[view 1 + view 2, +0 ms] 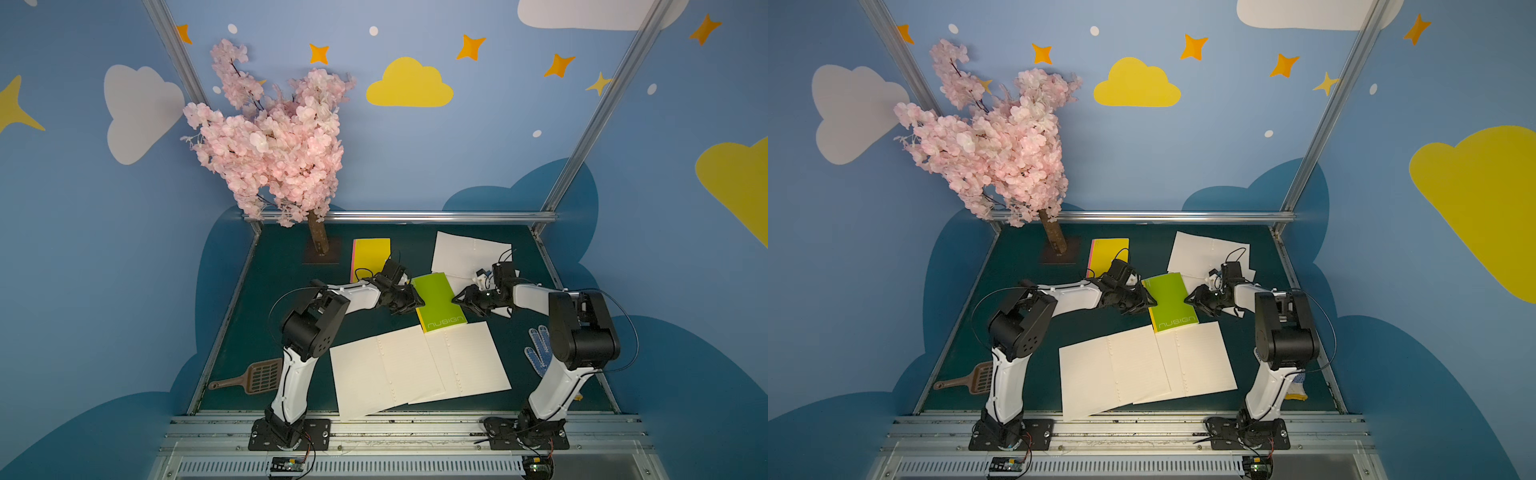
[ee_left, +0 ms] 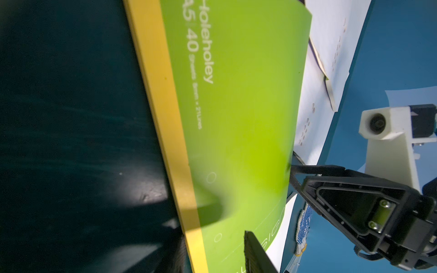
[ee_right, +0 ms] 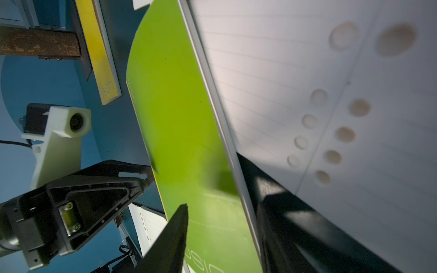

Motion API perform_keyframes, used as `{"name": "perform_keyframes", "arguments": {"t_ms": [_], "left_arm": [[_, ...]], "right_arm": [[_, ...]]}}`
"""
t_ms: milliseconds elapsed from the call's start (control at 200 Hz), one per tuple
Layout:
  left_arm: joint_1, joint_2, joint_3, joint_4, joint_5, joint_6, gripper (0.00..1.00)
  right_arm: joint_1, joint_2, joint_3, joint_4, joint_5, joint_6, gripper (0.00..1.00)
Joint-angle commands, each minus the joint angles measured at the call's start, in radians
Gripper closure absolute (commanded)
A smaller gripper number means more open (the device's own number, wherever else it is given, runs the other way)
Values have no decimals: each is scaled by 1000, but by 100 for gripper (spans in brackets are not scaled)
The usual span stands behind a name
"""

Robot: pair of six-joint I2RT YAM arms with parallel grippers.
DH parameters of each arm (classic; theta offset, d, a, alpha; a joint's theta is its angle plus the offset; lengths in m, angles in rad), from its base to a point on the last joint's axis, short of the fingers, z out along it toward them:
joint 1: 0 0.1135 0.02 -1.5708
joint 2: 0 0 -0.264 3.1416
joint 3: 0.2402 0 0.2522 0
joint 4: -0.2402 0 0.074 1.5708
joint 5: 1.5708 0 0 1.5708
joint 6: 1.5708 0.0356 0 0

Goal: Close the notebook
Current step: Pick up the notebook from the center of the board.

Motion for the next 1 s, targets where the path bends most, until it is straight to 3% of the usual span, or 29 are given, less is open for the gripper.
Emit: {"name": "perform_keyframes", "arguments": {"t_ms": [0,501,991], "left_arm": [[-7,32,13,36,43,-8,57],[-5,-7,1,233,174,-79,56],[-5,-7,-10,329,227,-116,58]], "right_arm": [[21,31,10,21,-14,5,52],[24,34,-2,37,-24,8,52],[25,32,-6,44,-39,9,52]]}}
